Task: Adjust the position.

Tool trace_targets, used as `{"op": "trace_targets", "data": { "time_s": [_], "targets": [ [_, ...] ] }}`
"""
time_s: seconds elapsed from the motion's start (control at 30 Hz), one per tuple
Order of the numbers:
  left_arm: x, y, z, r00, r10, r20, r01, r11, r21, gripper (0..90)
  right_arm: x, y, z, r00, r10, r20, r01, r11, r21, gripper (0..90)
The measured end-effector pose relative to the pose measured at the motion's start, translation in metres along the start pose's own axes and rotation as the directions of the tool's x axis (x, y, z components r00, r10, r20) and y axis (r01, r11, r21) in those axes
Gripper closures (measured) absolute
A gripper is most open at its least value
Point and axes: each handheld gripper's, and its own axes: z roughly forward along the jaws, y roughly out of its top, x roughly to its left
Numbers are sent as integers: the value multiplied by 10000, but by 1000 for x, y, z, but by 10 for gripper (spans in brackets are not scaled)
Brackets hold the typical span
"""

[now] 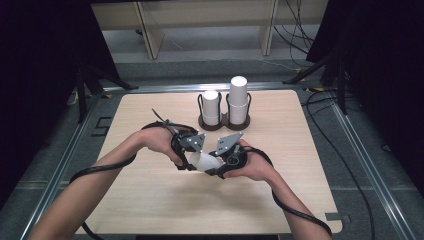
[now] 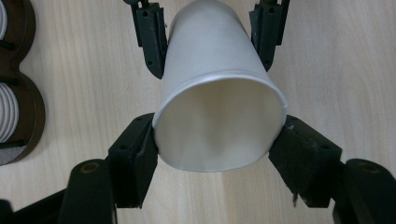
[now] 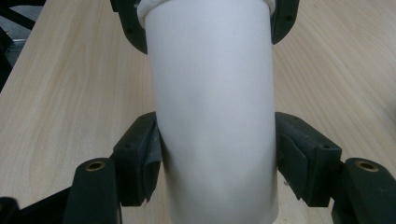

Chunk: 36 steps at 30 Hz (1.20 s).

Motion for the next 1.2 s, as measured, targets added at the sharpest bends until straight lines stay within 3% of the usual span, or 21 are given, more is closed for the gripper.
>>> {"op": "trace_targets", "data": {
  "time_s": [0.27,0.33,0.4,0.47,0.6,0.63,0.7,0.73,0.8,0.93,0.97,1.0,1.03,1.07,1.1,1.17,1.2],
  "targets": [
    [0,0,1,10000,13,15,-13,10000,39,334,1,-1,1,9999,95,-71,-94,9999,67,365],
    [0,0,1,10000,33,5,-33,10000,27,334,3,-1,1,9992,398,-73,-397,9991,144,368],
    [0,0,1,10000,23,3,-23,10000,-6,332,4,-2,1,9993,364,-20,-364,9992,137,370],
    [0,0,1,10000,-27,-18,27,10000,-79,326,1,-1,0,9998,-147,97,147,9999,26,370],
    [1,-3,2,9996,-152,-236,142,9990,-430,288,2,-3,-1,10000,-6,44,6,10000,-86,366],
    [1,-4,2,9990,-284,-344,263,9979,-594,273,1,-4,-2,9998,-66,208,69,9999,-123,365],
    [2,-8,2,9968,-546,-578,488,9942,-962,228,1,-7,-3,9992,46,407,-33,9995,-328,365],
    [2,-11,1,9952,-722,-659,644,9914,-1139,210,2,-9,-4,9986,397,358,-381,9983,-432,364],
    [1,-16,0,9922,-894,-874,748,9847,-1575,177,1,-12,-6,9970,480,600,-435,9963,-744,363],
    [-2,-28,0,9771,-1662,-1332,1250,9539,-2730,143,2,-21,-9,9905,920,1019,-764,9861,-1475,361],
    [-1,-30,-1,9754,-1726,-1372,1288,9510,-2812,143,3,-22,-10,9883,1028,1127,-843,9837,-1586,360],
    [-2,-34,-1,9683,-1933,-1581,1367,9401,-3122,143,4,-24,-11,9867,1082,1212,-870,9819,-1685,359],
    [-4,-36,0,9616,-2215,-1621,1546,9252,-3466,142,4,-25,-11,9839,1084,1422,-793,9773,-1966,358],
    [-5,-38,-1,9581,-2365,-1617,1651,9170,-3631,142,5,-27,-12,9794,1263,1573,-917,9733,-2106,357],
    [-7,-41,1,9462,-2699,-1784,1778,8945,-4103,142,6,-28,-13,9774,1287,1675,-906,9717,-2181,356],
    [-12,-44,1,9335,-3076,-1843,1927,8637,-4657,140,8,-31,-15,9665,1542,2054,-985,9612,-2577,354],
    [-14,-46,1,9266,-3245,-1899,2001,8533,-4815,140,9,-33,-17,9620,1773,2078,-1156,9535,-2782,354]
  ]
}}
